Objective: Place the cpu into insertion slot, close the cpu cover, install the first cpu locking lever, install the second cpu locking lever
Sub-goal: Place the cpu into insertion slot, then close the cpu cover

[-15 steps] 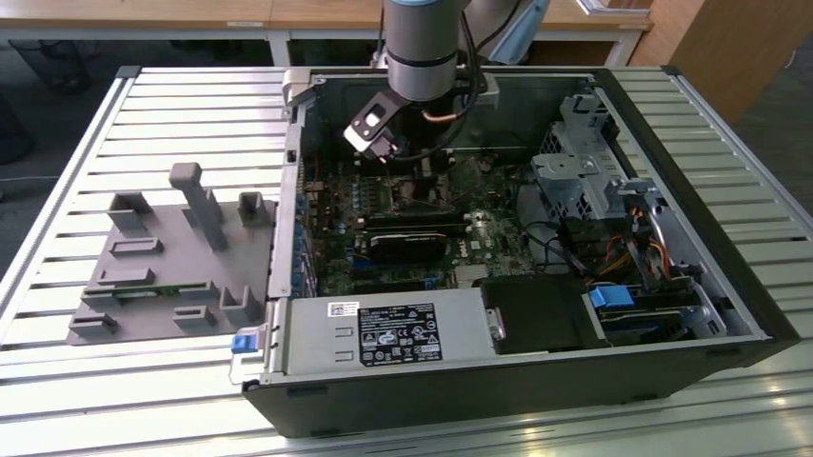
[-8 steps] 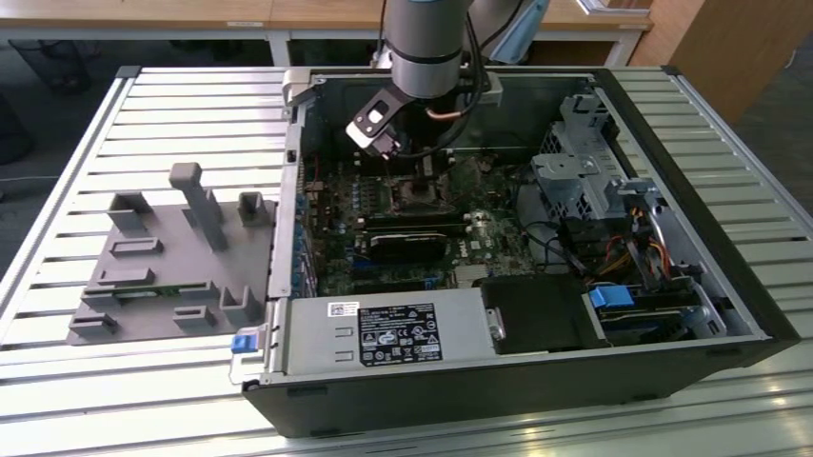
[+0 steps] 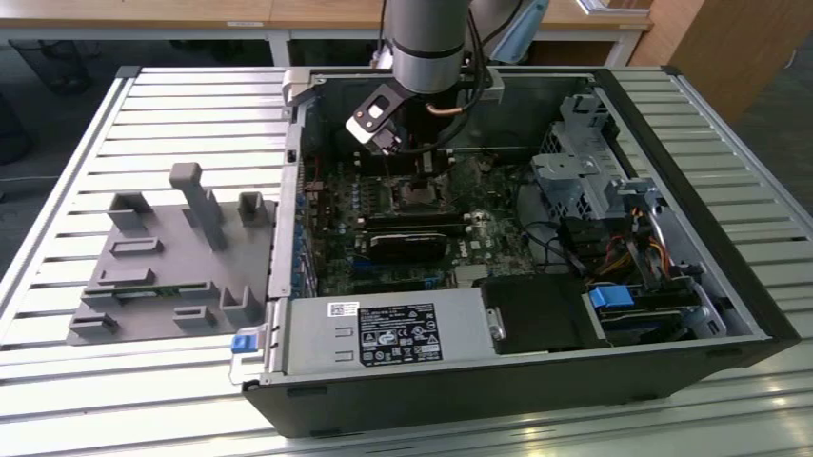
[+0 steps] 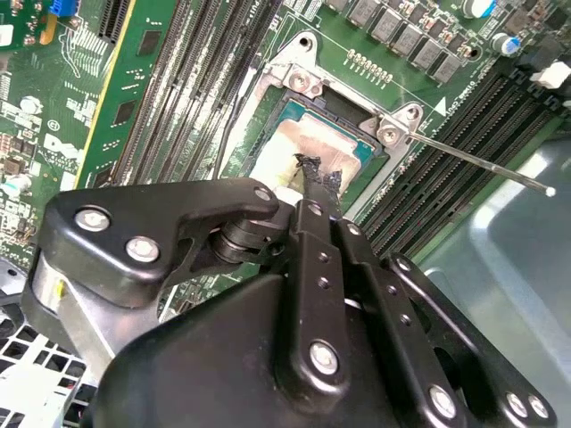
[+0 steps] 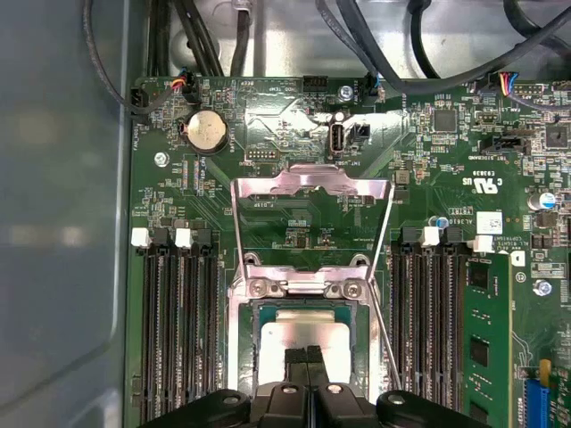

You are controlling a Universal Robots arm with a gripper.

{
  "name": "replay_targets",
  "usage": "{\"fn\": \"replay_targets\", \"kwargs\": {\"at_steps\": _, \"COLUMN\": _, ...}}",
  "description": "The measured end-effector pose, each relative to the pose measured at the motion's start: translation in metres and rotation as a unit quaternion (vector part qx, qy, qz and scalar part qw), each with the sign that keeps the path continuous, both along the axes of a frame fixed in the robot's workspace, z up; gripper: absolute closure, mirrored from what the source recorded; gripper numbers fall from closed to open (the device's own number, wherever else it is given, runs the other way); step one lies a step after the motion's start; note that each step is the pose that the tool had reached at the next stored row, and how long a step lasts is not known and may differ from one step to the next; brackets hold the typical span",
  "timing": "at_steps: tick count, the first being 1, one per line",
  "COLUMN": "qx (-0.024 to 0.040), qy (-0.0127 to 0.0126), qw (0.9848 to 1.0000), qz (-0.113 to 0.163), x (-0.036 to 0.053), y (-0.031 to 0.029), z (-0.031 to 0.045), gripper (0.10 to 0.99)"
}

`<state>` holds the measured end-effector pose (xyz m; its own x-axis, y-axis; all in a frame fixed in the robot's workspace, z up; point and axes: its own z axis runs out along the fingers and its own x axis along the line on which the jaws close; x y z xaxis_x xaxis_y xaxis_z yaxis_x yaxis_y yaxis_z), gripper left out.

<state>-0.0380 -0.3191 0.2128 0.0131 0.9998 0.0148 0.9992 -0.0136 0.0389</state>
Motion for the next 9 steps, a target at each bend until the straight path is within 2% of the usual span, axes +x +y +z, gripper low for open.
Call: {"fn": "replay_targets", "kwargs": {"at_steps": 9, "qx": 0.0, "qy": 0.0015, "qw": 1.0, "qz": 0.0, "x": 0.0, "y": 0.0, "z": 0.0064, "gripper": 0.98}}
